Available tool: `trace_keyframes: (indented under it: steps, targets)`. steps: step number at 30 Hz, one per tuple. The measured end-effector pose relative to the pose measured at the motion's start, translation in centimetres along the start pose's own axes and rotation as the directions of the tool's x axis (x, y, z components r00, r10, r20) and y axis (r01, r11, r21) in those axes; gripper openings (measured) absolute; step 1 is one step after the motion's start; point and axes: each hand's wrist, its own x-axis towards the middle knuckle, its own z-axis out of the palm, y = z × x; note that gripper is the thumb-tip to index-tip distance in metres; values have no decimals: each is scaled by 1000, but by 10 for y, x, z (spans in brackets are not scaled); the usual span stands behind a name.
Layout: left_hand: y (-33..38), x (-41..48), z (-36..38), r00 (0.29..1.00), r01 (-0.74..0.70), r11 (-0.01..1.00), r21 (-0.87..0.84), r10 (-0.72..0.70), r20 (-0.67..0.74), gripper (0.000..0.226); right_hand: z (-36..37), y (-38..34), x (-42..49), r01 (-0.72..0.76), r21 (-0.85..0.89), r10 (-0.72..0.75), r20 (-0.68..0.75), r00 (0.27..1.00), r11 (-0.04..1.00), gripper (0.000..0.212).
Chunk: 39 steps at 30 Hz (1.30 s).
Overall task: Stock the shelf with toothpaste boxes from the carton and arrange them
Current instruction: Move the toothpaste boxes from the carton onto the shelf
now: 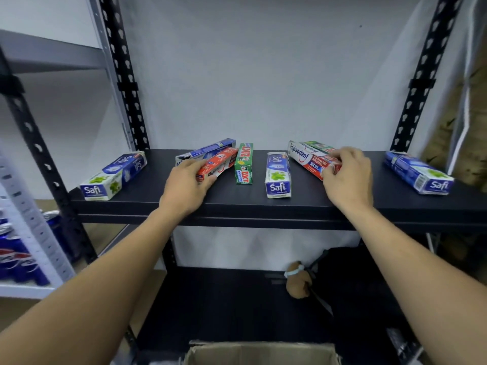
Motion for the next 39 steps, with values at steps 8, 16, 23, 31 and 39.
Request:
trace_keyframes:
  steps: [8,16,23,31,39]
  targets:
    - [29,-43,-9,973,-188,981,47,193,-125,49,-21,-7,-66,222,0,-221,-81,972,975,28]
    - [52,-145,18,918,-386,923,9,385,-91,35,-13,-11,-173,309,8,-309,58,949,951,28]
    - [13,-242,86,937,-245,969,21,231,261,35,34,37,-278,262,-79,-194,477,857,962,34]
    - [-32,-362,171,677,60,997,52,-79,732,39,61,103,-402,159,-246,142,863,484,956,43]
    - [-97,-467,226,355,140,948,285,-317,879,35,77,167,-459,-27,-379,378,909,177,925,50]
